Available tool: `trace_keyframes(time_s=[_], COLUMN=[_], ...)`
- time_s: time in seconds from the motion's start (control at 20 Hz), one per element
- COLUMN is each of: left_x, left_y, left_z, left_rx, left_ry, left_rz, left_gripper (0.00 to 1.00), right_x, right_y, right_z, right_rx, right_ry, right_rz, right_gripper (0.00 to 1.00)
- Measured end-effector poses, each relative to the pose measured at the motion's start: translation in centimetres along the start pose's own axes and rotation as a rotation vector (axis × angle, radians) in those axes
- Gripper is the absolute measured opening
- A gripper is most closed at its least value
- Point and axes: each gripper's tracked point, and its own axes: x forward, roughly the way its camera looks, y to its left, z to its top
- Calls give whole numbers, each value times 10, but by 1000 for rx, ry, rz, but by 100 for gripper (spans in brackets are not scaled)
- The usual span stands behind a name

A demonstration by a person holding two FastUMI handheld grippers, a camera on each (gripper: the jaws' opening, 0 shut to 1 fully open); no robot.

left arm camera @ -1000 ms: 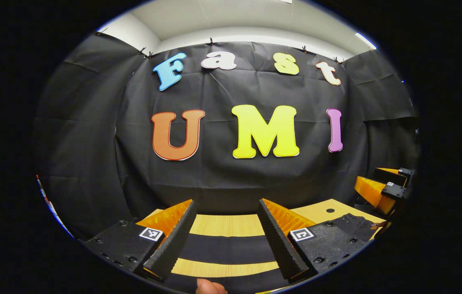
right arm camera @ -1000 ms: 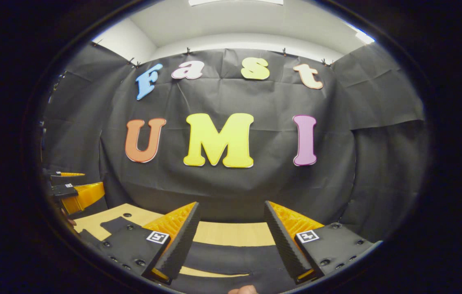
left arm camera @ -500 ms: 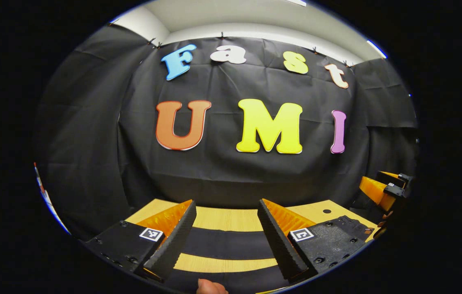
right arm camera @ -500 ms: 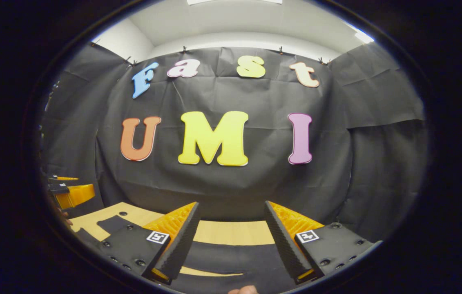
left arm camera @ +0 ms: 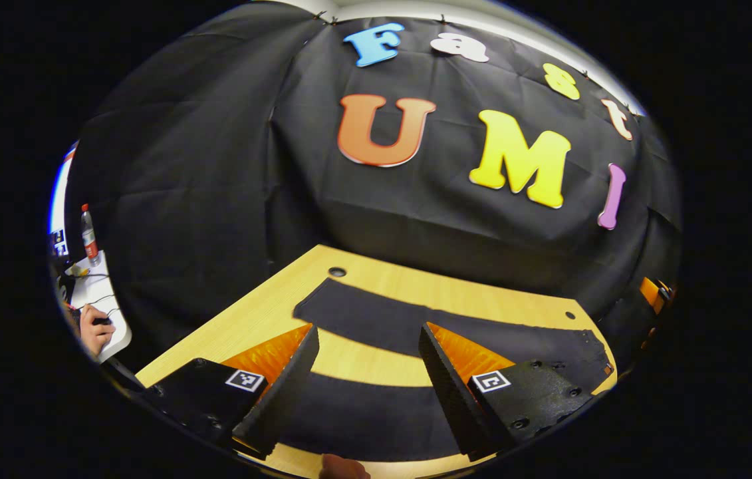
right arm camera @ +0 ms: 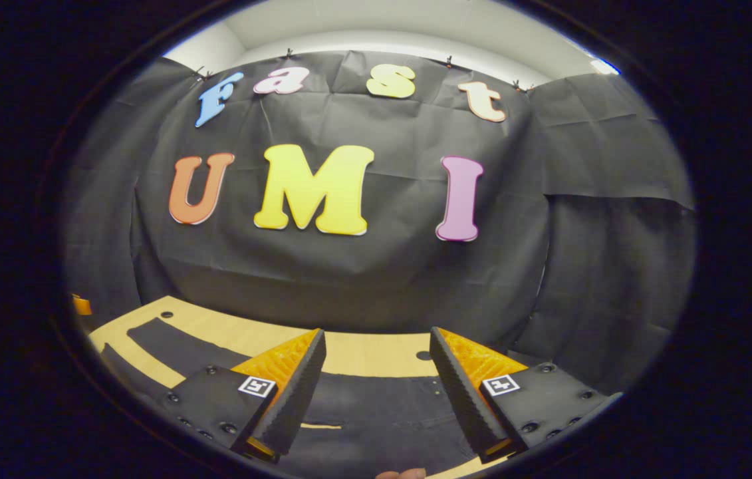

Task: Grasp the waist and the cuffs of the jeans and fold them to make the two legs overlap; first hold the waist and fold one-third of the jeans toward the cuffs, then hold the cuffs and fold the remaining one-third in the same direction to finish folding.

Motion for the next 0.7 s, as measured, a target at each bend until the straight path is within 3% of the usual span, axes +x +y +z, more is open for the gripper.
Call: trace_keyframes(time_s=[0.15,0.25,0.3,0.35,0.4,0.7], left_x=[-9,-19,-23,-28,-30,-53], left_y=[35,48,57,64,71,90], left_z=[-36,-60,-74,-85,-98,-143], left_rx=[-106,-228,-294,-355,-424,-951], left_ry=[123,213,262,302,343,529], left_rz=[50,79,97,113,137,279], left_gripper=[98,99,98,99,99,98], right_x=[0,-2,-4,-5,-6,-13], right_y=[-25,-38,-43,-46,-48,-57], right_z=[-26,-40,-44,-47,-50,-60], right_rx=[40,67,68,62,53,53], right_ry=[80,123,131,136,143,174], right_rz=[-44,-75,-89,-97,-101,-119], right_gripper=[94,100,94,94,97,94])
